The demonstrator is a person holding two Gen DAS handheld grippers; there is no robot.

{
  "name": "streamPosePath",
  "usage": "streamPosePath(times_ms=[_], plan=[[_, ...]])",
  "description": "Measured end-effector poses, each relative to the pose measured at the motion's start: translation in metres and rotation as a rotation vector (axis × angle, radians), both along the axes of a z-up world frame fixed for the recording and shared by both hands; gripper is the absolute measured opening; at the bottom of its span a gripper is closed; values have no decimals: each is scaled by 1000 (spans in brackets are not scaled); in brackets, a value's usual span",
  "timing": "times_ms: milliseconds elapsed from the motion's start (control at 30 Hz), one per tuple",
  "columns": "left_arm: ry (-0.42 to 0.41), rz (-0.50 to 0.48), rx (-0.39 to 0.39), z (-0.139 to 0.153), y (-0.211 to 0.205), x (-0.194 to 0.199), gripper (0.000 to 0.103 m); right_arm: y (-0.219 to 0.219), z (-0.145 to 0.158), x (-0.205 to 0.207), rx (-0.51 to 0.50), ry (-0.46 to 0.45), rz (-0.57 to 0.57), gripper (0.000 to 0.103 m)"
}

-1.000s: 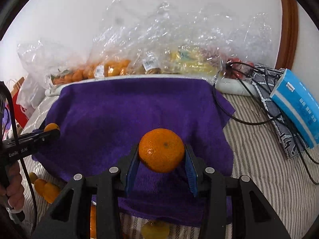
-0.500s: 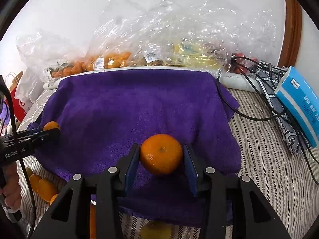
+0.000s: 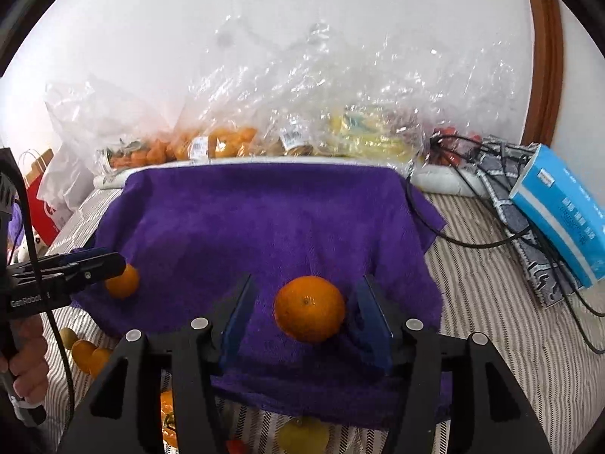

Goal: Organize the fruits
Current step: 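Lower the oranges onto the purple towel and open both tools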

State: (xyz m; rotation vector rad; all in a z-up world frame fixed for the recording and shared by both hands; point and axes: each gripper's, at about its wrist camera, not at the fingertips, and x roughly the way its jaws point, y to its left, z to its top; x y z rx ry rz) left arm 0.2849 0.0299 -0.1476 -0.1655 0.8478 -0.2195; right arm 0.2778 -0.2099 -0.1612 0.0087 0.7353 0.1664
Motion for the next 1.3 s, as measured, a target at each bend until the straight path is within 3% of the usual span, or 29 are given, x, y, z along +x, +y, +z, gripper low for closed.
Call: streamPosePath(times_ms=[133, 267, 433, 667, 800, 1000, 1300], plan=[[-15, 8, 13, 4, -1, -4, 57, 3, 2, -1, -29, -4, -23, 56], [-29, 17, 41, 10, -3, -9, 57, 1, 11, -9, 14, -22, -25, 56], [-63, 26, -20, 29, 3, -21, 56, 7, 33, -30, 29, -36, -20, 56], [-86, -7, 34, 52, 4, -60, 55, 14, 58, -75, 24, -13, -26, 57], [-83, -9, 29, 53, 8, -79, 55, 21, 65, -100, -28, -32, -65, 57], [-75, 40, 46, 54, 20, -102, 57, 20, 71, -127, 15, -27, -99, 57], [-80, 89, 68, 50, 28, -124, 57, 17, 73, -146, -10, -28, -119, 57]])
